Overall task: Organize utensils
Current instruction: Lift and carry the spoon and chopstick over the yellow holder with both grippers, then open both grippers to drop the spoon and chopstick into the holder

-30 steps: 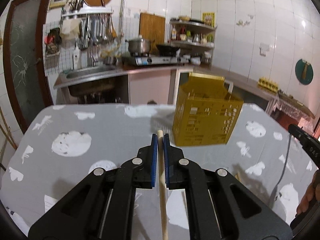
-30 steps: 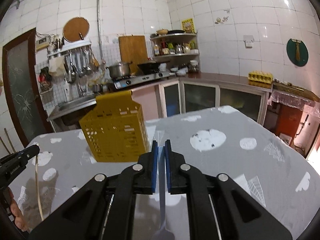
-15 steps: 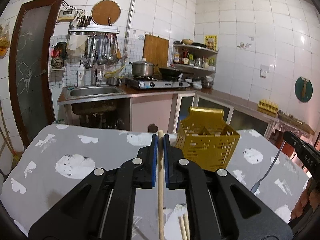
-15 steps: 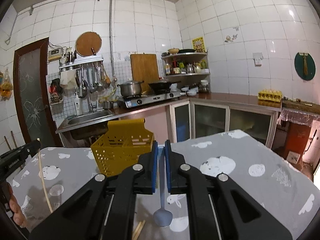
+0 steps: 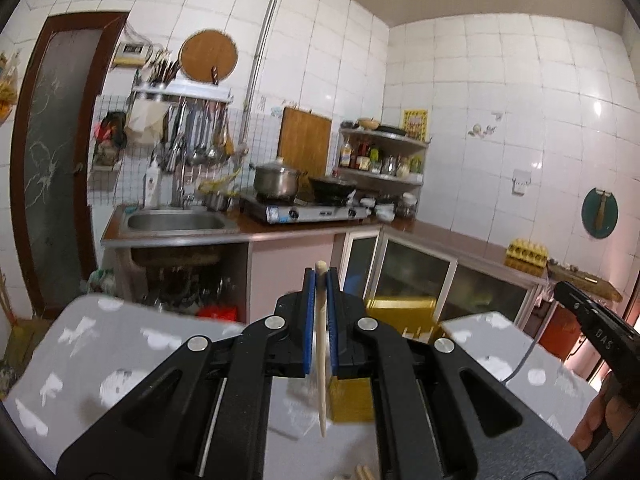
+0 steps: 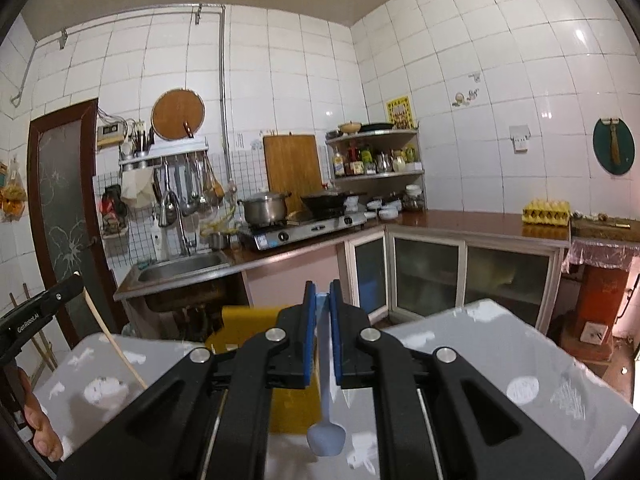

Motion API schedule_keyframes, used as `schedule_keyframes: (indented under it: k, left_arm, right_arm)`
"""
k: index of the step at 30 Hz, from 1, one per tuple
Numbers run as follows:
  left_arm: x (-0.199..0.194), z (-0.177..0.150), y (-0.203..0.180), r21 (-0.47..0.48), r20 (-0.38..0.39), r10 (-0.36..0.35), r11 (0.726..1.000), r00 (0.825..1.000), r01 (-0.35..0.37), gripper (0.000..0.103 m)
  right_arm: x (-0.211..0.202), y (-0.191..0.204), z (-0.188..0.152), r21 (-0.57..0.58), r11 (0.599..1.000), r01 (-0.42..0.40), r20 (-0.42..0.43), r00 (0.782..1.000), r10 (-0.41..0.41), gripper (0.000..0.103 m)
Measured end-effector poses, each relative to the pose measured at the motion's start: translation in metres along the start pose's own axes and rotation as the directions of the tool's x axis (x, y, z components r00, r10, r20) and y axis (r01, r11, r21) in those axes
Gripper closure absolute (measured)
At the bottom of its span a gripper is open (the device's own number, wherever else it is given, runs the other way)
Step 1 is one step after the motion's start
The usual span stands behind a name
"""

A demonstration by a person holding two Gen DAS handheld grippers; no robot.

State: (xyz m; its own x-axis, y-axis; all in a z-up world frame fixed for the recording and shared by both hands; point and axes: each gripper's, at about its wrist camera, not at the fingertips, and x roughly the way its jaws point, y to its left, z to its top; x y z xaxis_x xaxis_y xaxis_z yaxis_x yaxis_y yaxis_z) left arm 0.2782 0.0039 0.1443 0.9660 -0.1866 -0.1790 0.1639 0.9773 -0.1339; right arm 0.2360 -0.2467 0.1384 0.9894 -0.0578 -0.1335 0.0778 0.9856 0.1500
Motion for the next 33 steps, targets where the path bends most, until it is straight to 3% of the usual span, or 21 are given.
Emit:
schedule_keyframes:
  k: [10, 14, 19, 26, 31, 33]
  left_arm:
    - [0.017, 0.078, -0.039, 0.025, 0.134, -0.080, 0.997, 0.988, 0.077, 0.099]
    - [0.039, 0.084, -0.056, 0.051, 0.139, -0.091, 0.995, 0.986, 0.085, 0.099]
    - [0.087, 0.061, -0.058, 0.050, 0.067, -0.087, 0.995, 0.994, 0.084, 0.099]
    - [0.150, 0.001, -0.043, 0.034, -0.104, -0.051, 0.998, 0.993, 0.055, 0.099]
    - [0.157, -0.023, -0.036, 0.047, -0.164, -0.007, 0.999, 0.987, 0.015, 0.098]
    - [0.155, -0.022, -0.035, 0.050, -0.178, -0.004, 0.999, 0.984, 0.013, 0.091]
  right_arm:
    - [0.042, 0.031, 0.063, -0.034, 0.999, -0.027, 0.069, 0.997, 0.030, 0.096]
    - [0.064, 0.037, 0.067, -0.027, 0.999, -0.036, 0.061, 0.997, 0.038, 0.096]
    - [0.099, 0.039, 0.050, -0.014, 0.999, -0.049, 0.002, 0.999, 0.049, 0.096]
    - [0.126, 0.032, 0.005, -0.046, 0.998, -0.036, -0.092, 0.995, 0.032, 0.096]
    - [0.136, 0.034, -0.018, -0.096, 0.995, -0.016, -0.159, 0.987, 0.001, 0.095]
    - [0.136, 0.035, -0.021, -0.123, 0.992, 0.005, -0.172, 0.985, -0.026, 0.091]
